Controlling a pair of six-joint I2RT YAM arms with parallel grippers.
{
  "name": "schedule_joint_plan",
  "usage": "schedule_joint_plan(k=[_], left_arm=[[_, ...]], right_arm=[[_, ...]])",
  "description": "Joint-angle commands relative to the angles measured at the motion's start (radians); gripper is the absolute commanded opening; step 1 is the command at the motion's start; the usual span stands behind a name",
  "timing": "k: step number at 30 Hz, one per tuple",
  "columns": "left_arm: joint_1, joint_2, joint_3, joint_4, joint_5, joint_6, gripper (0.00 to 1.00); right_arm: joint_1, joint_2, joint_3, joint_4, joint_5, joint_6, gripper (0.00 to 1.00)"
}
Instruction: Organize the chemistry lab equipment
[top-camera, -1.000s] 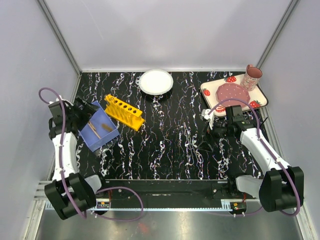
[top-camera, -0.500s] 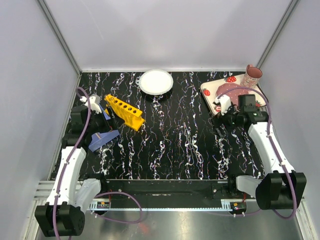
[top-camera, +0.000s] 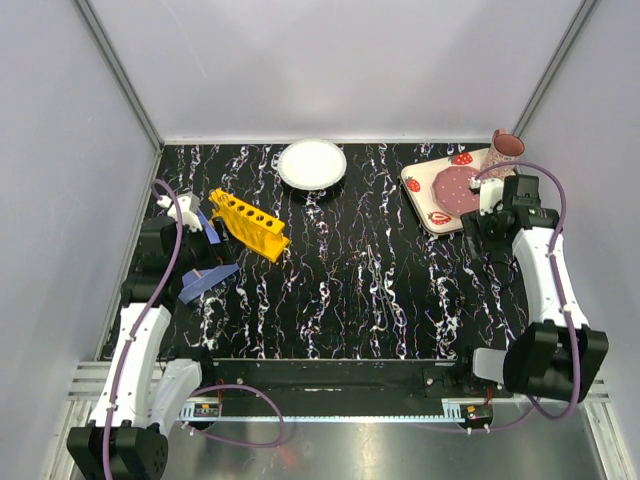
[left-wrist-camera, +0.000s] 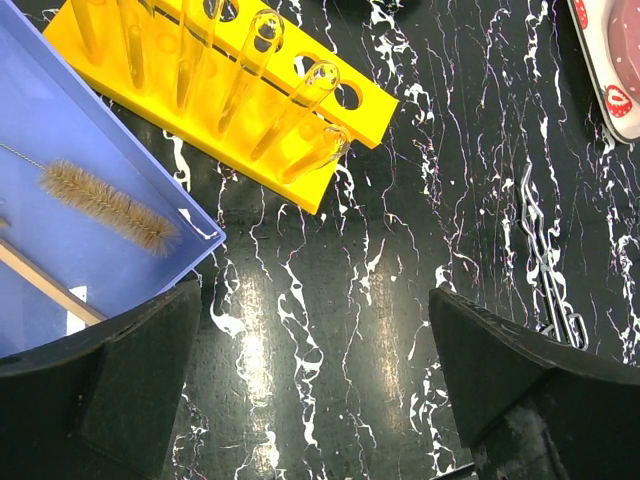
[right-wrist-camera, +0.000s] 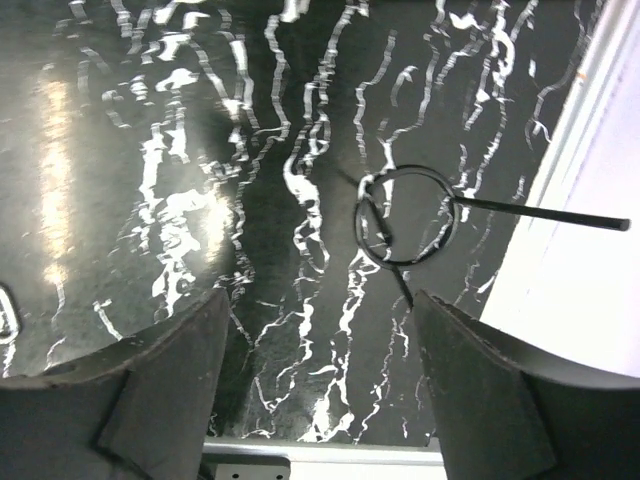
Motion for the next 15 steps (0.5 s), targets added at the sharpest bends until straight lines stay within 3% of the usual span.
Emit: schedule_joint_plan(k=[1, 8, 15], left_arm=[[-0.002, -0.020, -0.004, 0.019, -0.028, 0.017, 0.99], [-0.002, -0.028, -0.007, 0.013, -0.035, 0.014, 0.99], [-0.002, -0.025, -0.007, 0.013, -0.034, 0.014, 0.99]], right_arm=[[-0.028, 0.084, 0.069, 0.068, 0.140, 0.059, 0.72], [-0.049, 0.190, 0.089, 0.105, 0.134, 0.073, 0.47], [-0.049, 0.219, 0.055, 0.158, 0.152, 0.071, 0.38]])
